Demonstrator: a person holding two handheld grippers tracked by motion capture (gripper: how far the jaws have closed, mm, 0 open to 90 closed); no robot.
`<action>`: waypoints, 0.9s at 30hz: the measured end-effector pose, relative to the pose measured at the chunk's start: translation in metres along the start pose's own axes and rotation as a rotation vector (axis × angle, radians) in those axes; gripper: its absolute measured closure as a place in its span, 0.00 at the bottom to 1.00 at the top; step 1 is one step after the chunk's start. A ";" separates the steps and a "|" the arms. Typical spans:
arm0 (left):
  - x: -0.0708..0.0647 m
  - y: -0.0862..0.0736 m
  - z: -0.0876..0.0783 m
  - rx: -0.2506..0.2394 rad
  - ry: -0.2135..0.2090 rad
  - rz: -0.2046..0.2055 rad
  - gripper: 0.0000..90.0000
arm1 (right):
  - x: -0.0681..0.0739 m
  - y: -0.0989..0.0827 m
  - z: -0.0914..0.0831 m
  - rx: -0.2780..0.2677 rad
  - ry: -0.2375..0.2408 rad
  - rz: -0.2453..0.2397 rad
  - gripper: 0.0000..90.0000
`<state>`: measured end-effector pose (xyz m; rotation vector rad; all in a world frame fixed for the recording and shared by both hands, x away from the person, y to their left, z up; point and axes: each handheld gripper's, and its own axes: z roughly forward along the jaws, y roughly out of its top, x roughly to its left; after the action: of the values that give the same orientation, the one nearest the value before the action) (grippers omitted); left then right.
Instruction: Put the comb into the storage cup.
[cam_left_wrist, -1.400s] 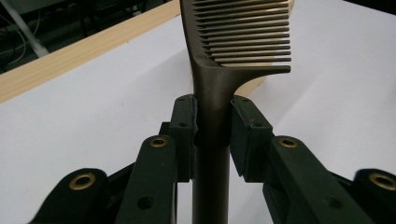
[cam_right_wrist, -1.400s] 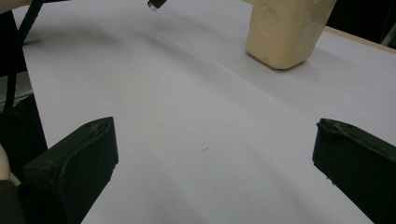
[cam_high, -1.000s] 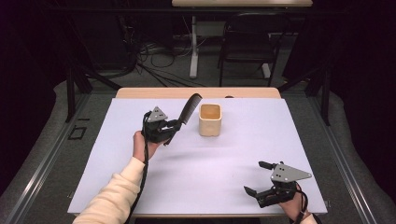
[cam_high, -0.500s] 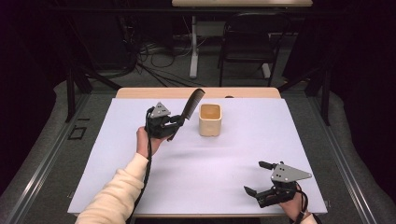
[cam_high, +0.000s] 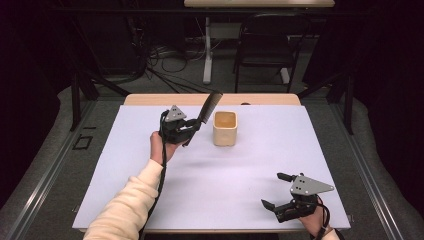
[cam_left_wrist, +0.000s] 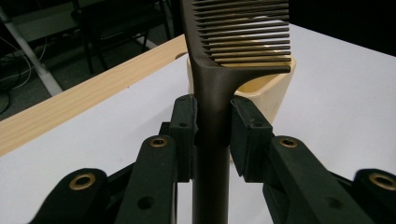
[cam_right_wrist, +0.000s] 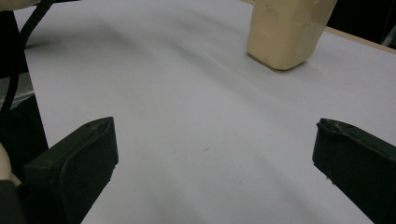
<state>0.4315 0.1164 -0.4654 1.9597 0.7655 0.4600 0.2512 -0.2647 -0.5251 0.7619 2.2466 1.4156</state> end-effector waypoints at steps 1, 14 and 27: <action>0.000 0.001 0.000 -0.001 -0.001 0.000 0.80 | 0.000 0.000 0.000 0.000 0.000 0.000 0.00; 0.001 0.009 0.007 -0.014 -0.002 -0.001 0.80 | 0.000 0.000 0.000 0.000 0.000 -0.001 0.00; 0.000 0.015 0.013 -0.025 -0.006 -0.009 0.80 | 0.000 0.000 0.000 -0.001 0.000 0.001 0.00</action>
<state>0.4442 0.1031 -0.4583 1.9326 0.7613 0.4566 0.2514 -0.2650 -0.5252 0.7625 2.2457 1.4168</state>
